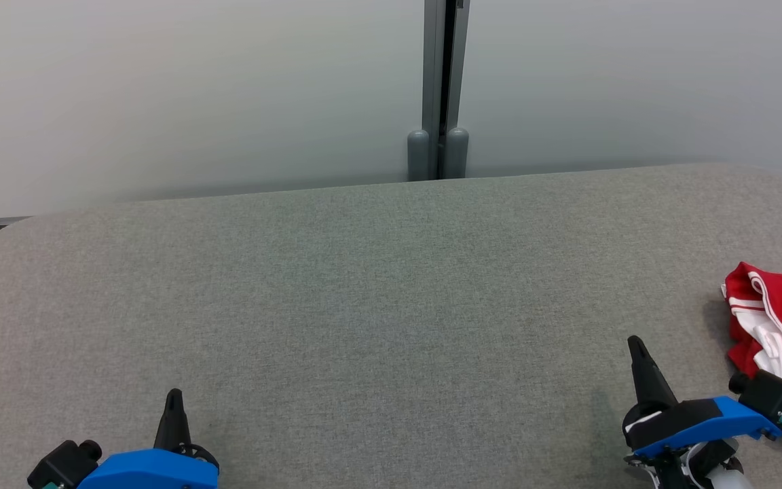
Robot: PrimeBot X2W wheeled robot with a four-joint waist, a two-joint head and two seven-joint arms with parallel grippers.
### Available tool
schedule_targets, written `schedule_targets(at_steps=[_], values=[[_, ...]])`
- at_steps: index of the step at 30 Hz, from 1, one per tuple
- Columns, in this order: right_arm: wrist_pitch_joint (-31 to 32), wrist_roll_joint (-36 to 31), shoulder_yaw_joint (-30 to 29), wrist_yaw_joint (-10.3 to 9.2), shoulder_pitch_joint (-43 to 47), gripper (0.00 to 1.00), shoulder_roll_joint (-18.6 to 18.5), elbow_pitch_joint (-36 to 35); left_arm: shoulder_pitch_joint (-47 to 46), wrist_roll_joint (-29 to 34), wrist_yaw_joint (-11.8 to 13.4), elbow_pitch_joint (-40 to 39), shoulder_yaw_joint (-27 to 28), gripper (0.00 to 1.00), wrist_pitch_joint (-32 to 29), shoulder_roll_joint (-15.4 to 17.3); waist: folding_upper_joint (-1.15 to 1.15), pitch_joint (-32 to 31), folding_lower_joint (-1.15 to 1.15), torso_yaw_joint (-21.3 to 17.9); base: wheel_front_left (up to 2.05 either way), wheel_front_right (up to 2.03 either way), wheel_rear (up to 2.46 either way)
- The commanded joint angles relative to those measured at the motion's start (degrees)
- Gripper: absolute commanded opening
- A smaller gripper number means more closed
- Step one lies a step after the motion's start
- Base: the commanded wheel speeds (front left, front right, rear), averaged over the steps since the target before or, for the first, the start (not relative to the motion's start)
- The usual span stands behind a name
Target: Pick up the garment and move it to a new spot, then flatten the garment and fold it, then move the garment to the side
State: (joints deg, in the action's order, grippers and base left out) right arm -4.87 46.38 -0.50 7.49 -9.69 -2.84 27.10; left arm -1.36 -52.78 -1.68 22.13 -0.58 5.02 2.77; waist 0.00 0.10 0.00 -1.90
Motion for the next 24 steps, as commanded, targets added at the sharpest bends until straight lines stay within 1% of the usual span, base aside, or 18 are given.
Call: schedule_targets(at_steps=[1,15,24], values=[[0.47,2.12,-0.41,0.01,0.17,0.00,-0.08,-1.34,-1.52,-1.71,-0.49,-1.11,0.57,0.00,-0.47,0.10,0.00,0.00,0.00,0.03,0.00,0.00,0.00],[2.94,12.06,-1.71,0.01,0.92,0.00,-0.08,-4.10,-2.38,-10.26,-1.74,-2.75,2.06,0.00,-3.00,0.11,0.00,0.01,0.00,0.35,0.00,0.00,0.00],[4.29,17.12,-2.41,0.01,1.35,0.00,-0.08,-5.51,-2.87,-14.68,-2.42,-3.59,2.88,0.00,-4.31,0.12,0.00,0.02,0.00,0.53,0.00,0.00,0.00]])
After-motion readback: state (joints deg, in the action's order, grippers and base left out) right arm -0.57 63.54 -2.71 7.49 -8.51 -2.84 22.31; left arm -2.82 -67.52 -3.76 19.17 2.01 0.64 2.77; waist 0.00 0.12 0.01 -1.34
